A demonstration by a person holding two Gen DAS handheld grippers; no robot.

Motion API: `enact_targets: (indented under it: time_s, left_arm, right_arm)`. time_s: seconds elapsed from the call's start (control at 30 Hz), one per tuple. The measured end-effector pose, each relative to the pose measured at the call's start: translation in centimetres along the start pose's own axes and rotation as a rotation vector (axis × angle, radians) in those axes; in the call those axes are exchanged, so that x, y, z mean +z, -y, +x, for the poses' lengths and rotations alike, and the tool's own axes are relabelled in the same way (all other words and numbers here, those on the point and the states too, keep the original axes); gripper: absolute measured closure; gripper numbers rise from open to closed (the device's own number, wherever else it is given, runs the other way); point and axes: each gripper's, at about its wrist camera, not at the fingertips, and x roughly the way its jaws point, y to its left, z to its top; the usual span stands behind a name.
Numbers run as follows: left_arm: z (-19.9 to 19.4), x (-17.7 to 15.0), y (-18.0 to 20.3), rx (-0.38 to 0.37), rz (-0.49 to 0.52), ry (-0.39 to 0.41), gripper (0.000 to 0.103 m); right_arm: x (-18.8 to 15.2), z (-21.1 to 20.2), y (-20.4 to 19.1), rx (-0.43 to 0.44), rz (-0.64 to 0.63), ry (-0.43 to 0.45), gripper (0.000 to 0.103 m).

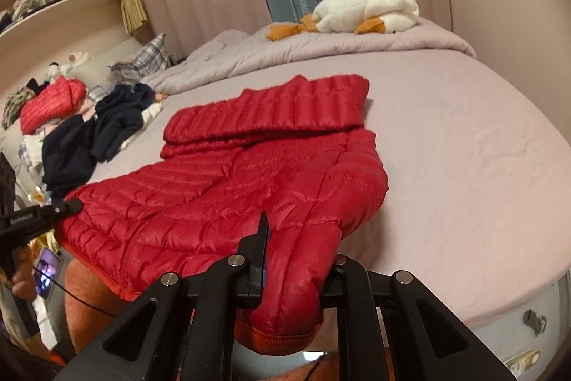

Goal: Fold large clothes

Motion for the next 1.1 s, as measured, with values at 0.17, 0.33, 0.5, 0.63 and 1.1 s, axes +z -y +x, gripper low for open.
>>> enact_targets:
  time_s: [0.17,0.33,0.5,0.63,1.1]
  left_arm:
    - [-1.9,1.3,0.8,-0.008,0.025,0.045,0.092]
    - [-4.3,2.6,2.0,-0.015,0.081,0.102,0.092]
    - [-5.0,4.1,2.2,-0.031,0.085,0.130,0.092]
    - [-4.9,5.1,2.4,-0.030,0.089,0.137,0.091]
    - [-3.8,6.2,1.9,-0.020,0.071,0.136,0.090]
  right_arm:
    - [0.7,-1.5,-0.6,0.014,-0.024,0.041,0.087]
    - [1.5,-3.5,-1.2,0.033,-0.034,0.101,0.088]
    - [2.4,-4.2,-1.1,0.042,-0.022,0.144,0.087]
    - [2.7,-3.8,-0.9,0.047,-0.012,0.158,0.087]
    - [3.8,-3.1,-0.2,0.057,0.031,0.166,0.087]
